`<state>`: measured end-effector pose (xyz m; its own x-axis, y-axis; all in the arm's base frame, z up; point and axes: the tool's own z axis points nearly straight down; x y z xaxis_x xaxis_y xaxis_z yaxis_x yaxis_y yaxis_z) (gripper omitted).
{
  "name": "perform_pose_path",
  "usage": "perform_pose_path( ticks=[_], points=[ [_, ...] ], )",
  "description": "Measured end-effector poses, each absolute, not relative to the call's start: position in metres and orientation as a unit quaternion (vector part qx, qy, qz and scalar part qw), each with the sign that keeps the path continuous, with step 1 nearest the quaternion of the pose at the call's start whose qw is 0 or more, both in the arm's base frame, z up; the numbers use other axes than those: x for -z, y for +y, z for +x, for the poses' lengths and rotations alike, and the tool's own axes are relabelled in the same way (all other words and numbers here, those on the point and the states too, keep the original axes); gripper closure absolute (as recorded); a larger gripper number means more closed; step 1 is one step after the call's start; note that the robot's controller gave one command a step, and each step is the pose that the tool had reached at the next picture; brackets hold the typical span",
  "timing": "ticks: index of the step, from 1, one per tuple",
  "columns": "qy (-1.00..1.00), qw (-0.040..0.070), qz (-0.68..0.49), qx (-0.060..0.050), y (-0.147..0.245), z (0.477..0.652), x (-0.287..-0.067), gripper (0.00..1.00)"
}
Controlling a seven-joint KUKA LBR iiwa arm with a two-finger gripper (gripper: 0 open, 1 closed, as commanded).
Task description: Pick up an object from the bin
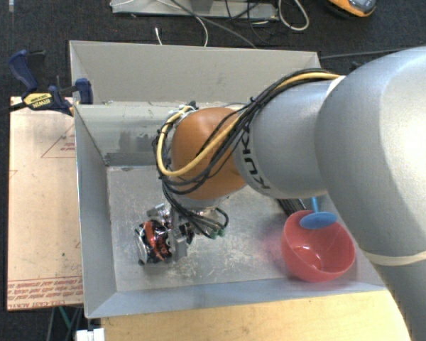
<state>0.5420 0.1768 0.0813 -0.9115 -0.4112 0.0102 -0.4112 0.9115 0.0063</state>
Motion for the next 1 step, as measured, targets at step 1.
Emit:
perform_pose_path(
  ticks=[1],
  points=[
    [-0.978,0.001,0.210,0.002,0.1778,0.5442,-0.1144,1.00]
  ],
)
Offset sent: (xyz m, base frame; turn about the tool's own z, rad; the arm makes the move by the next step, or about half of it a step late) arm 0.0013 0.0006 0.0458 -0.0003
